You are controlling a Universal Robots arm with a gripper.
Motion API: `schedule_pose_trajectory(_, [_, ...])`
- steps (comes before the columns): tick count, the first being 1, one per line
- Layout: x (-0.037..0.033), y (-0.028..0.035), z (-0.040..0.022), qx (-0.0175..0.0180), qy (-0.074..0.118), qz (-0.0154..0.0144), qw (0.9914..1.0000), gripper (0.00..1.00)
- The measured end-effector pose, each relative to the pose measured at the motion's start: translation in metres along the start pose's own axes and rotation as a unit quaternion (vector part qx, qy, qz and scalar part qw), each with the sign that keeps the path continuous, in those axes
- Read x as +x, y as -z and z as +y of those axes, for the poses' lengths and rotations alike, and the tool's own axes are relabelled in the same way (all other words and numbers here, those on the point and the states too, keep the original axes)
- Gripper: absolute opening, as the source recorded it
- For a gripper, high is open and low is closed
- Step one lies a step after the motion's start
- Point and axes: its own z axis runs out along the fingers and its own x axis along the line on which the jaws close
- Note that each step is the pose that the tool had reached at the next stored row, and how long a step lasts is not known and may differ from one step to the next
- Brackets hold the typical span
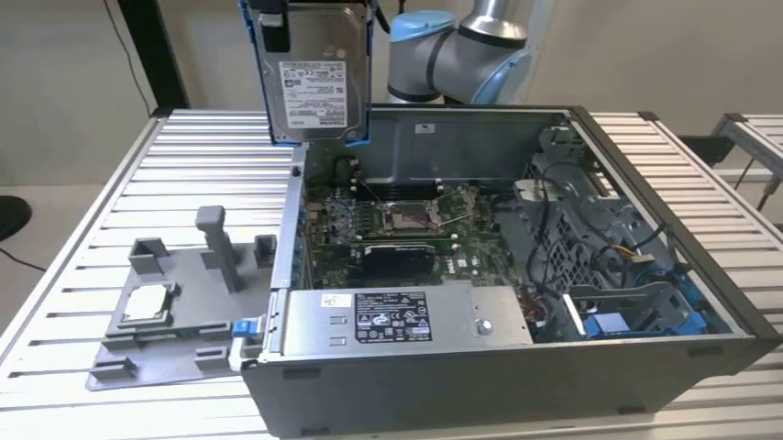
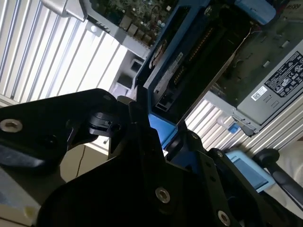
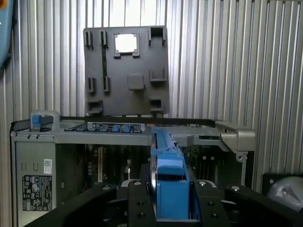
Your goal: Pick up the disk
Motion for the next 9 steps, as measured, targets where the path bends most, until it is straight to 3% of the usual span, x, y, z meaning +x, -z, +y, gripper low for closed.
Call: schedule_pose_trajectory(9, [0.002, 0.0002, -0.0317, -0.0003, 0.0, 0.0, 1.0, 0.0])
